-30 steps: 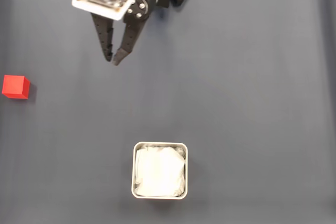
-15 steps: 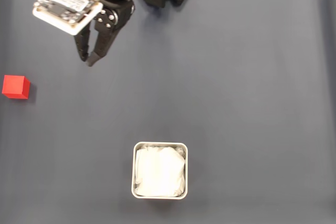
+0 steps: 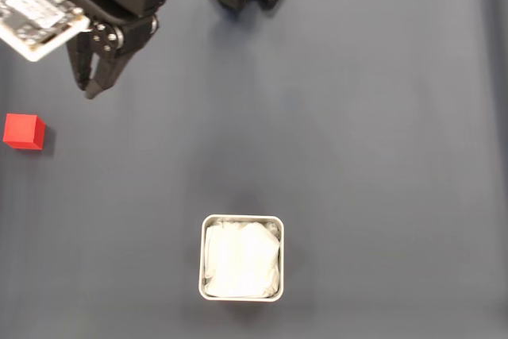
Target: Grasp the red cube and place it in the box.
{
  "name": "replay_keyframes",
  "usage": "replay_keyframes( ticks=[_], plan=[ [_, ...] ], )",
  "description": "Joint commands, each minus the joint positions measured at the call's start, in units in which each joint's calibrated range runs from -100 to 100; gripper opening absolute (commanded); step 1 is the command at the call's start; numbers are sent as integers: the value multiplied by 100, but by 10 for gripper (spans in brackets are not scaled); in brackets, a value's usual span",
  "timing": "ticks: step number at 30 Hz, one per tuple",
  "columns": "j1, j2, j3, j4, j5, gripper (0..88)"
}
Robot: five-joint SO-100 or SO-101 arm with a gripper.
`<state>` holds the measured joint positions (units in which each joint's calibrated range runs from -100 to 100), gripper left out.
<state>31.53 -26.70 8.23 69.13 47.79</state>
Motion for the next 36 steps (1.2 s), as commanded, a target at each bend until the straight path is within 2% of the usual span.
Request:
replay_keyframes(
  ticks=[1,7,25,36],
  plan=[
    [207,114,-367,-135,-127,2],
    [526,469,-513,-258,-137,2],
    [1265,1362,-522,-1053,-117,123],
    [1435,1951,-522,-1544,-68,154]
  ],
)
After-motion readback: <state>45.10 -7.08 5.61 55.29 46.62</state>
